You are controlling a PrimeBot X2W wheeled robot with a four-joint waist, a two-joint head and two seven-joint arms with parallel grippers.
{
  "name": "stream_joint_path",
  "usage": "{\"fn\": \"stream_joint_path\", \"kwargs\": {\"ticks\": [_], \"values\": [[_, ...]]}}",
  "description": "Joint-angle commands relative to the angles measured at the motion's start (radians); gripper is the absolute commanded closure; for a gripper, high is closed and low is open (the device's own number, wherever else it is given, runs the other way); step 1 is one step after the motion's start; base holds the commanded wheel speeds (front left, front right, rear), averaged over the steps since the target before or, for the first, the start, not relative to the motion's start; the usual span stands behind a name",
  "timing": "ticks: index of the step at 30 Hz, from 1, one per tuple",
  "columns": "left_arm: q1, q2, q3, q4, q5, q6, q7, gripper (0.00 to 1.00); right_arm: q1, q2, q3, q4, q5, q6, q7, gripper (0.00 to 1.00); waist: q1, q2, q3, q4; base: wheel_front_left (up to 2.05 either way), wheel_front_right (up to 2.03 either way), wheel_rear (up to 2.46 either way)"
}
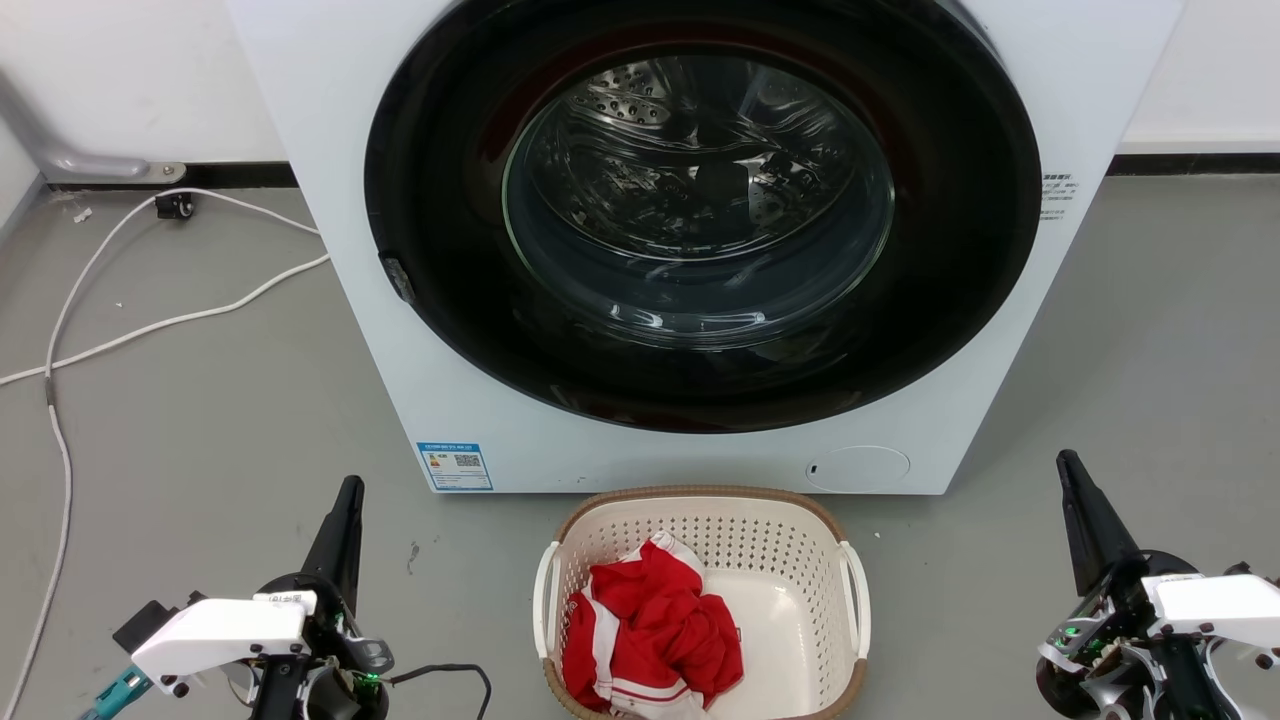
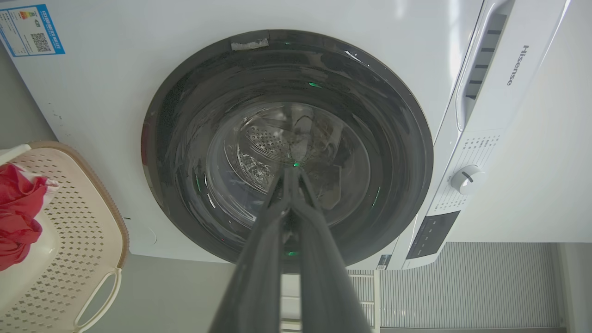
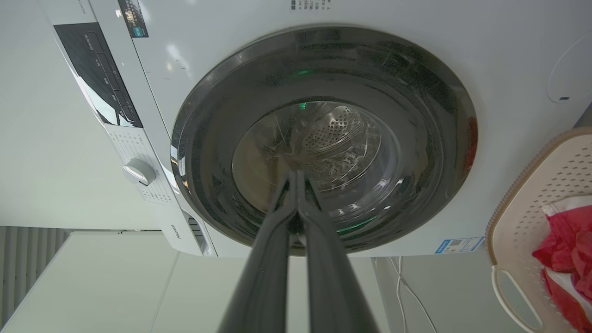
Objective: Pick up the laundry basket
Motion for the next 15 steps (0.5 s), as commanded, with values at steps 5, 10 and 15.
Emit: {"fn": "stream_joint_path", "kwargs": {"ticks": [5,10,15], "values": [[-0.007,-0.002,0.005,0.001,0.004,-0.003,0.004,1.00,-0.013,0.003,-0.003,0.001,-0.007,0.000,0.007,1.00,0.0000,0.0000,0.000,0.000,0.00,0.00,0.00],[-0.007,-0.003,0.006,0.001,0.006,-0.003,0.006,1.00,-0.013,0.004,-0.005,0.001,-0.008,0.000,0.007,1.00,0.0000,0.0000,0.000,0.000,0.00,0.00,0.00],[-0.008,-0.004,0.008,0.001,0.008,-0.003,0.008,1.00,-0.013,0.005,-0.007,0.001,-0.008,0.000,0.008,1.00,0.0000,0.0000,0.000,0.000,0.00,0.00,0.00]]}}
